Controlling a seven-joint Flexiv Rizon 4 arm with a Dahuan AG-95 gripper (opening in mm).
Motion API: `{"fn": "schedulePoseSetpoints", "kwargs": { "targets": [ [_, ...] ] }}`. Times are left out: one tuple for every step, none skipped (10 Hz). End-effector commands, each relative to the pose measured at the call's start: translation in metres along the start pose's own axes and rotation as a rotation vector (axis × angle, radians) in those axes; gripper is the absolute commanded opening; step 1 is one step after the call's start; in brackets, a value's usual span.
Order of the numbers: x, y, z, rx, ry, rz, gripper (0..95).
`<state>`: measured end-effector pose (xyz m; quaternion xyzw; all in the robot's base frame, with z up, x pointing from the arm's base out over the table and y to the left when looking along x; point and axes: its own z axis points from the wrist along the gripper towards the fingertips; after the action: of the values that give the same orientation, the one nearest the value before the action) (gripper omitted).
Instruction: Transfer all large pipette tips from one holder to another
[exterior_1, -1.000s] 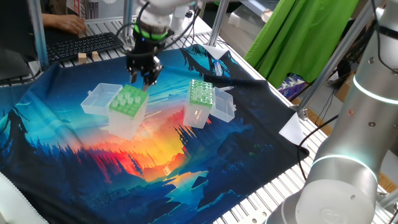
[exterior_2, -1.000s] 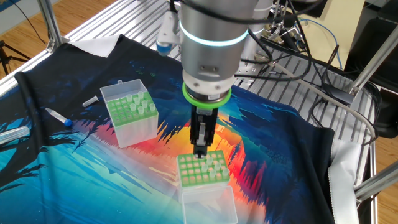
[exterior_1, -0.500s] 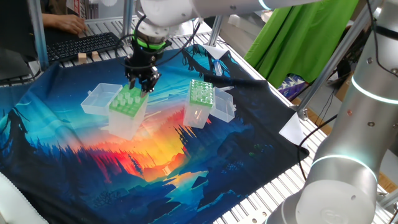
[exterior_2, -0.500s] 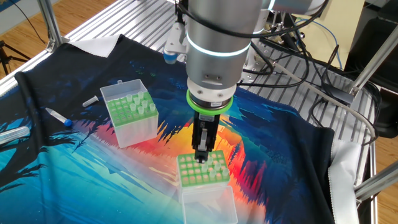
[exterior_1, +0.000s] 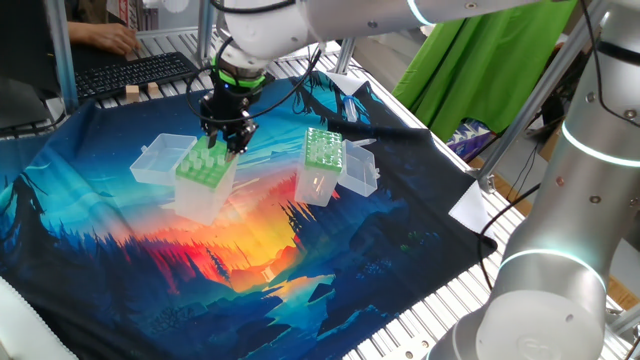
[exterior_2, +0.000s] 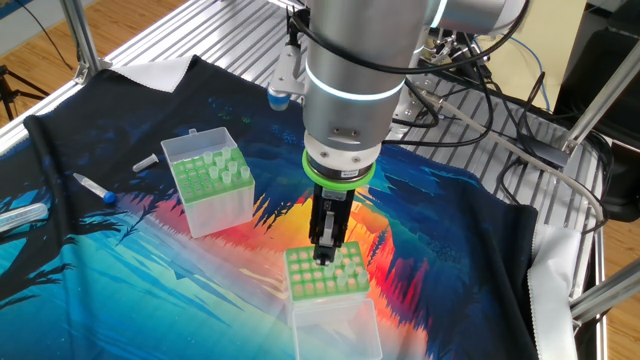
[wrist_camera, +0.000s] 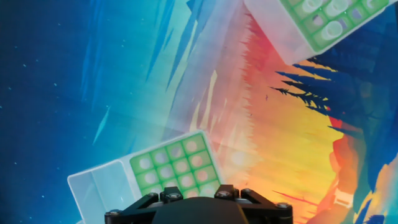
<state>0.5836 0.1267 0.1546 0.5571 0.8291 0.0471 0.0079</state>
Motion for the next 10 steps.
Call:
{"fn": "schedulePoseSetpoints", "kwargs": {
  "targets": [
    [-0.0011, -0.0018, 0.0015, -0.004, -0.004, 0.002, 38.0],
    [-0.0017, -0.0037, 0.0024, -0.004, -0.004, 0.000, 38.0],
    [-0.0021, -0.0052, 0.0028, -0.004, -0.003, -0.009, 38.0],
    [-0.0025, -0.0065, 0.0029, -0.005, -0.001, -0.011, 38.0],
    [-0.0031, -0.0084, 0.0036, -0.009, -0.001, -0.013, 38.0],
    [-0.0035, -0.0088, 0.0048, -0.014, -0.004, -0.010, 38.0],
    [-0.0041, -0.0090, 0.0066, -0.016, -0.004, -0.009, 19.0],
    [-0.0044, -0.0090, 0.0074, -0.018, -0.005, -0.007, 19.0],
    [-0.0042, -0.0090, 0.0072, -0.019, -0.002, -0.006, 19.0],
    [-0.0040, -0.0088, 0.0071, -0.019, -0.002, -0.006, 19.0]
  ]
}}
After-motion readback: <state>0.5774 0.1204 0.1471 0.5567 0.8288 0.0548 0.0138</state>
